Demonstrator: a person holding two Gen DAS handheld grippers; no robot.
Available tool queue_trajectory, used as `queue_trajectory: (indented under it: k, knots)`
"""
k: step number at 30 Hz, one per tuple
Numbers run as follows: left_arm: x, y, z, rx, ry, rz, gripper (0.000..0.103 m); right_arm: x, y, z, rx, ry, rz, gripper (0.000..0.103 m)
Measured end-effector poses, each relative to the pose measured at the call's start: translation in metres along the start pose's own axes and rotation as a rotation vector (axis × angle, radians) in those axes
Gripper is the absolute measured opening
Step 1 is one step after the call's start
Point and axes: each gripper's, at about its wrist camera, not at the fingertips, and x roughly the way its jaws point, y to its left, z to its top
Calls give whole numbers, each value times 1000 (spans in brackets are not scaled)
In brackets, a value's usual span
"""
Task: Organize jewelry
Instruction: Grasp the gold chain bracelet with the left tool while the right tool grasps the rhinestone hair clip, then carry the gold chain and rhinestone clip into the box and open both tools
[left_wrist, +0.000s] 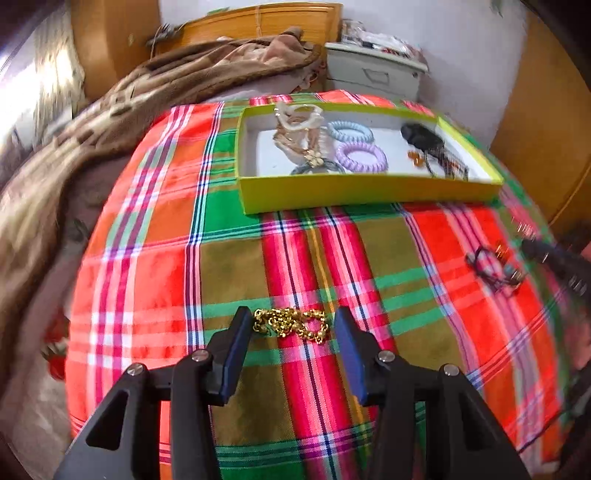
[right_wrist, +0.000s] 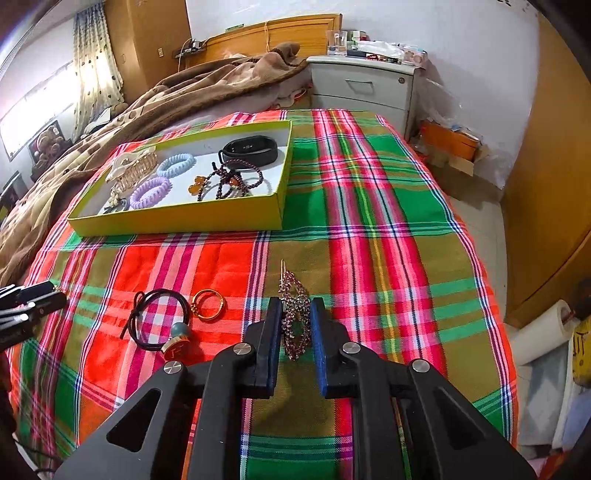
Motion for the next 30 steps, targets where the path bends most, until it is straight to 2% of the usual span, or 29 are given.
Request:
queue_trajectory:
  k: [11,12,14,17,20,30]
  knots:
    - [0,0,-1,-16,-12,-8,47,-4,-2,-2,11,-14,7,16]
    - [0,0,-1,-17,-14,-9,44,-5,-2,-2,11,-14,9,16]
    - [-1,0,-1,-18,-17,-8,30,-5,-2,-2,13,-14,10,16]
    - [-2,-1,-1,-13,-17,-11,18,-5,-3,-2,15,-16,10,16]
    - [-2,-2,-2,-16,-21,-15,11,-5,-3,-2,16,-16,10,16]
    - [-3,-2,-2,-19,-23,-6,9,-6,-3,-1,14,-17,6,16]
